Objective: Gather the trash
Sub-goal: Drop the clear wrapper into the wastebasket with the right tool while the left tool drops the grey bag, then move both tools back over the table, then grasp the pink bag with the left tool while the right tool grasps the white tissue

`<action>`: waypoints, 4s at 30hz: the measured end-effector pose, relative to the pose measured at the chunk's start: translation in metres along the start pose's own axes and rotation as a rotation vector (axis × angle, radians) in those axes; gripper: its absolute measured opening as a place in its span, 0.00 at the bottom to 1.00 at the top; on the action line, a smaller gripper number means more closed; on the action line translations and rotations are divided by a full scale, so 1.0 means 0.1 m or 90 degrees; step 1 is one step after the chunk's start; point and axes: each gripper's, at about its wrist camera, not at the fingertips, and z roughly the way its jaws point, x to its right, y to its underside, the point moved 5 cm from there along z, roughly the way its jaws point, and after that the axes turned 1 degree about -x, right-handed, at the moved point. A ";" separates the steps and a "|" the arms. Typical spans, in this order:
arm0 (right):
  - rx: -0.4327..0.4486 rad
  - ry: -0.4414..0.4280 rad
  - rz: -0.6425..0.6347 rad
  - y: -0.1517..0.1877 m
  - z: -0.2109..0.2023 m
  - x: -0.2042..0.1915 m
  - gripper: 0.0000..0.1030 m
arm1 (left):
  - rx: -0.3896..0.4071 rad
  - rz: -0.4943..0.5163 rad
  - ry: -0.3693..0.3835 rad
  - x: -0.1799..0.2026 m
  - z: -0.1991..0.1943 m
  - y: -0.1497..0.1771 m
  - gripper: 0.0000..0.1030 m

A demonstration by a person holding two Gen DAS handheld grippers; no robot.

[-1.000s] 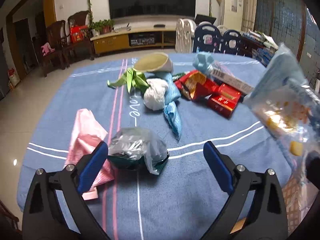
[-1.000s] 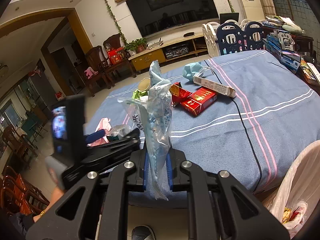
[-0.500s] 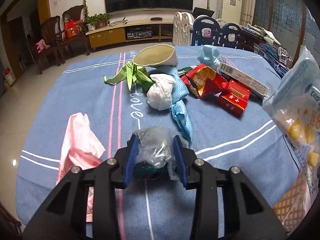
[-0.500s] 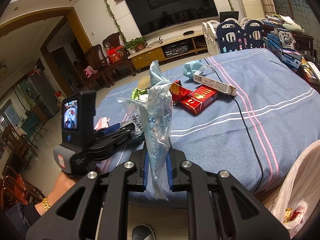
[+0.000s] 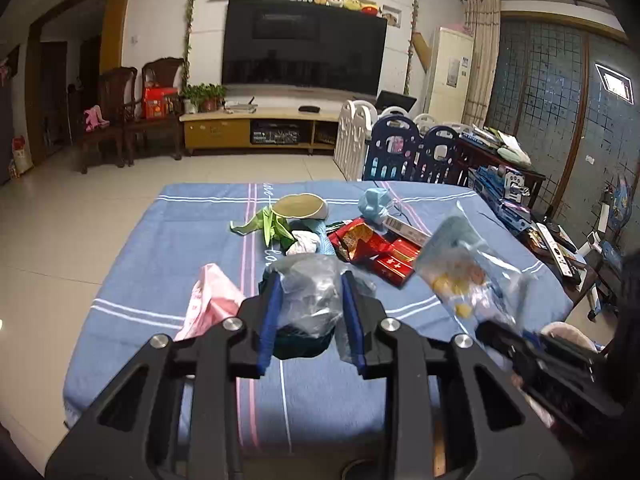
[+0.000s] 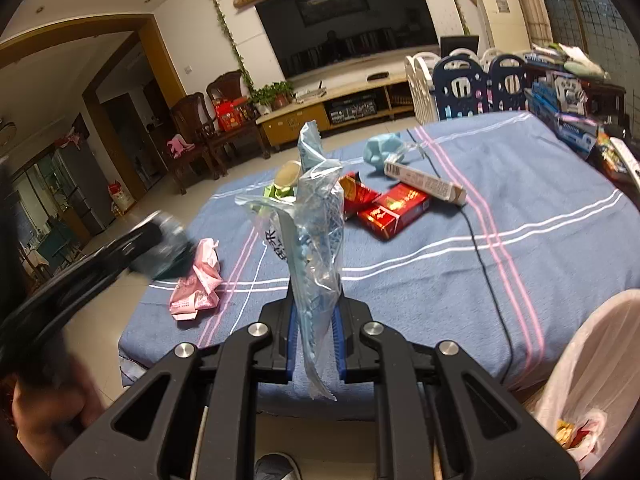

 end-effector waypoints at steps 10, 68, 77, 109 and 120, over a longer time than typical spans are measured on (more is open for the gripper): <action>0.041 0.042 -0.007 0.09 -1.25 0.54 0.15 | 0.016 -0.007 -0.021 -0.06 -0.53 0.53 0.30; 0.098 0.058 -0.062 0.52 -1.38 -0.12 0.95 | 0.040 0.028 -0.109 0.03 -1.22 0.79 0.97; 0.077 0.051 -0.006 0.52 -1.32 0.13 0.95 | 0.011 0.046 -0.118 0.06 -1.14 0.86 0.97; -0.023 -0.007 -0.184 -0.19 0.43 -0.68 0.95 | -0.155 -0.098 -0.110 -1.00 1.08 0.42 0.29; -0.137 0.128 -0.324 -0.58 2.46 -0.86 0.76 | 0.066 -0.146 -0.038 -1.14 0.01 -0.18 0.29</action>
